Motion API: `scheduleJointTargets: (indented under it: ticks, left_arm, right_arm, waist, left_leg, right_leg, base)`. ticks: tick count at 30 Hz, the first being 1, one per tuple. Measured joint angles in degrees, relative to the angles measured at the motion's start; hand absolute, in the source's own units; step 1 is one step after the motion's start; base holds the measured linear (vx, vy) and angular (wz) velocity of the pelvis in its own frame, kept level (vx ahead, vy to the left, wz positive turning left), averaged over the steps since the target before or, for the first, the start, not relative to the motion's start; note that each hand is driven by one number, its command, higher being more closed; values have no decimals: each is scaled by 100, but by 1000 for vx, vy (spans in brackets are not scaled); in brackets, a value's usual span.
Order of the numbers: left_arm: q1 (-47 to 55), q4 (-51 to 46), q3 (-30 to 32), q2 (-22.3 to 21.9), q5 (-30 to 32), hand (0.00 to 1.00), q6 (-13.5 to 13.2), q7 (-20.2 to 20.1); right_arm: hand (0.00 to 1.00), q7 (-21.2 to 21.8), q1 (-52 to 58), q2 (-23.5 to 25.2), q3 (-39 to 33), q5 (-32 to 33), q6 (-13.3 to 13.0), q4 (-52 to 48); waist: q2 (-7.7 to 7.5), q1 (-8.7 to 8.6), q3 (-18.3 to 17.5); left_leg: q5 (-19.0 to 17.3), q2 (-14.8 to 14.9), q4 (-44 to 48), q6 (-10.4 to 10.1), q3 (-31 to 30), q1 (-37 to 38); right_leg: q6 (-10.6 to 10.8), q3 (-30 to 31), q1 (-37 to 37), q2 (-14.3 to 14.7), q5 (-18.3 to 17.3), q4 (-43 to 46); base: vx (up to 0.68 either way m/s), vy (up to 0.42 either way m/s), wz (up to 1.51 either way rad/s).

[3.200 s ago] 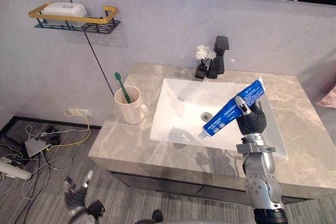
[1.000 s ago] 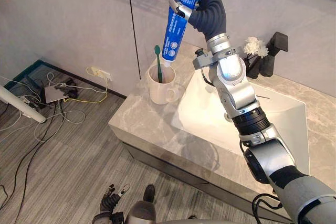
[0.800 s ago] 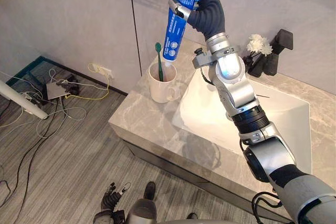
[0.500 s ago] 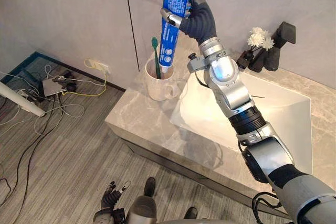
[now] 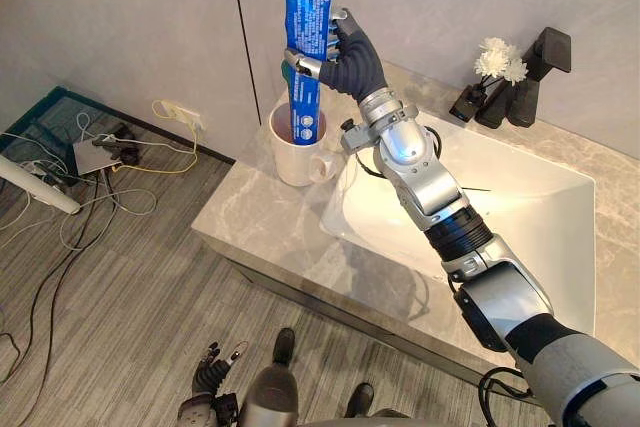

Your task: Organize washtable

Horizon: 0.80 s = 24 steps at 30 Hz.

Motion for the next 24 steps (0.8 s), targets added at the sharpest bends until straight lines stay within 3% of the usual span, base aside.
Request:
scheduleJointTargets:
  ticks: [6,7,24]
  left_arm:
    - [-14,18,-1,1,0,0,1,0]
    - [-14,18,-1,1,-1,0,1,0]
    - [-28,30,-48,-16,0,0,21,0]
  right_arm:
    - [100,0,91,54,0,-6,1,79]
    - [0,-1,97,53,0,-7,3,116]
    - [0,-36,694,258,-53,-84,-16,-359]
  waist:
    - [3,3,2]
    - [3,3,2]
    - [107,-22,70]
  left_leg:
    - [7,1,1,11,-6,-29]
    - [7,0,1,11,-7,-30]
    - [-23,10,2,-26,-41,56]
  right_leg:
    - [0,-7,-33,0,0,1]
    - [1,-17,-33,0,0,1]
    - [1,-108,61,-1,0,11]
  base:
    - [0,0,0]
    - [0,0,0]
    - [-5,-3,1]
